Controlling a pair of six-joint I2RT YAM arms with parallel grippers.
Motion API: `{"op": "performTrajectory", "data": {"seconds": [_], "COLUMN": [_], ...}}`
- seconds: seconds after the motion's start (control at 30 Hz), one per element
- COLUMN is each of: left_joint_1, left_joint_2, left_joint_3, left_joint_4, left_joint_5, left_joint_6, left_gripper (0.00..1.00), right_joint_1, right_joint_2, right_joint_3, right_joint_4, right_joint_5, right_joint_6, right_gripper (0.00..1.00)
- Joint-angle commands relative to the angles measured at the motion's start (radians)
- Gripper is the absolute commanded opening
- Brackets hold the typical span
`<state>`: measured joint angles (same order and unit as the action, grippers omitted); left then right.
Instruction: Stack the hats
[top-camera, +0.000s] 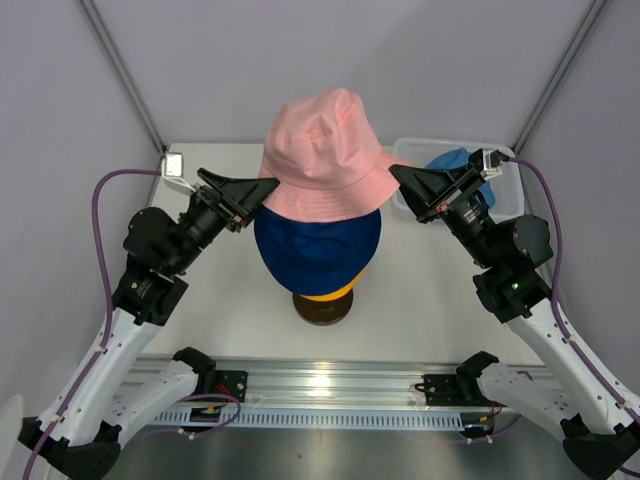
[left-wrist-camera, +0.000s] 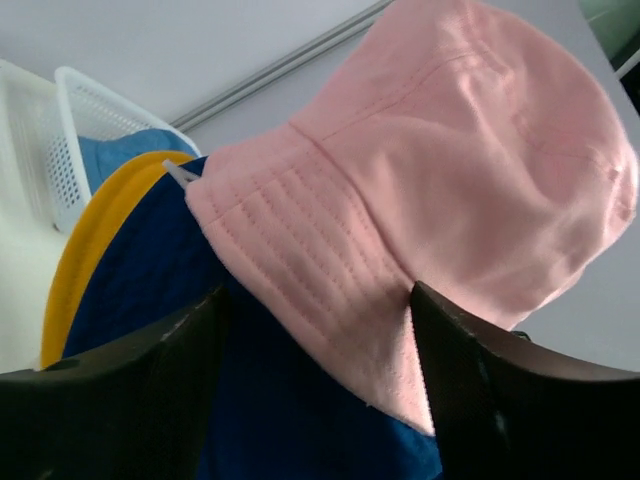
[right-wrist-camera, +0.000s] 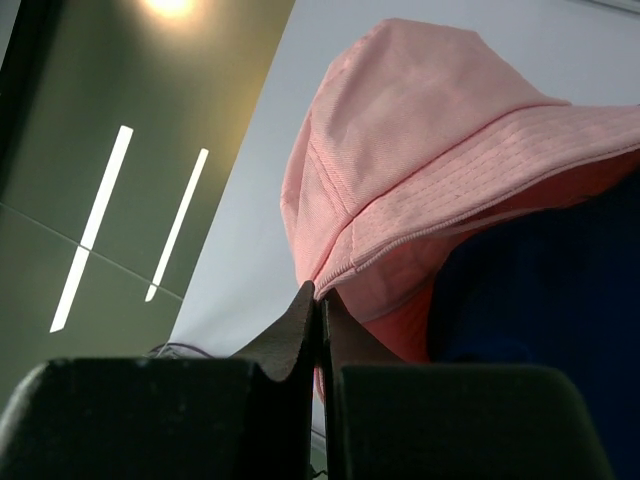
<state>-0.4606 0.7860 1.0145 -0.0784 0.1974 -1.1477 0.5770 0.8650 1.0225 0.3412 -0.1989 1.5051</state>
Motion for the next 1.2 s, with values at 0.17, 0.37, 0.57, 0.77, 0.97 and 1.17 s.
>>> {"op": "performTrajectory", "data": {"seconds": [0.17,0.37,0.57,0.77,0.97,1.17], "left_joint_1": [-0.001,-0.003,-0.001,-0.003,-0.001,-0.001], "left_joint_2": [0.021,0.081,0.113,0.067,0.058,0.016], "left_joint_3": [0.103,0.205,0.291,0.28,0.297,0.245], "left_joint_4": [0.169,0.161,0.163,0.144,0.092,0.063], "left_joint_5": [-0.013,0.043,0.132,0.142,0.145,0.174], "left_joint_6": [-0.026,-0.015,-0.044,0.005,0.173,0.238], "left_gripper": [0.26,0.01,0.01,0.01,0.01,0.01], "right_joint_1": [0.007,0.006,0.006,0.006,0.006,0.006], "right_joint_2": [0.026,0.02,0.017,-0.001,-0.029,-0.067], "right_joint_3": [0.004,0.037,0.093,0.09,0.082,0.021], "right_joint_4": [0.025,-0.001,-0.013,-0.024,-0.1,-0.114], "right_joint_5": [0.016,0.079,0.079,0.053,0.087,0.055], "right_joint_6": [-0.089,-0.187,-0.253,-0.299,-0.387,-0.398], "right_gripper": [0.0,0.0,0.0,0.0,0.0,0.0]}}
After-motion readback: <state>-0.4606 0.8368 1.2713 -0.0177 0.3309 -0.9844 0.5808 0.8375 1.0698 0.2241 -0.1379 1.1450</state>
